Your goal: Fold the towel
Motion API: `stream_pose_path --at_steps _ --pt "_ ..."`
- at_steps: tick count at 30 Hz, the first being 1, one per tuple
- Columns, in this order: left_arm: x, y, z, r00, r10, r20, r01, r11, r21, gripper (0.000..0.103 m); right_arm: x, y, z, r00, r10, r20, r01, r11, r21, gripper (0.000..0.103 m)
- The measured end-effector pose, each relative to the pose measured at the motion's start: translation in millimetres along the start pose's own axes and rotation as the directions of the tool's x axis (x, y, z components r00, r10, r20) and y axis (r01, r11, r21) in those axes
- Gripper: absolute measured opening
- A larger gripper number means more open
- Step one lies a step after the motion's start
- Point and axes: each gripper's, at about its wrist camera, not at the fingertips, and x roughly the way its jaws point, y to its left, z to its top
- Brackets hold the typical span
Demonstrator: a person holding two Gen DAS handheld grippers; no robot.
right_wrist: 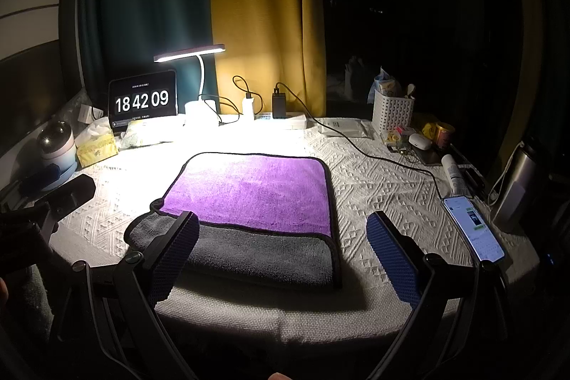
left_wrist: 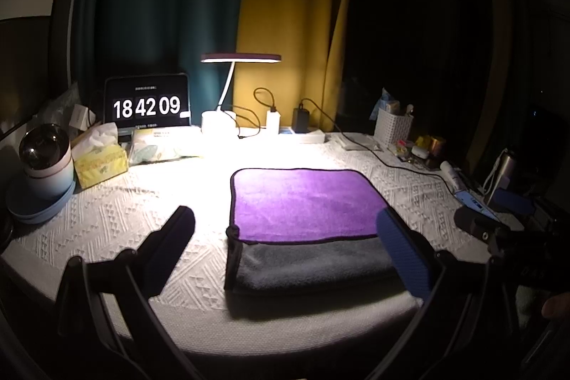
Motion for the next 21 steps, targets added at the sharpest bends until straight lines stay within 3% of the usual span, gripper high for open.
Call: stream_pose_path --at_steps 21 --pt "-1.0 -1.7 -0.5 1.0 -0.003 0.001 0.003 1.0 -0.002 0.102 0.7 -0.2 0.0 1.0 0.001 -0.005 -0.001 1.0 0.0 0.097"
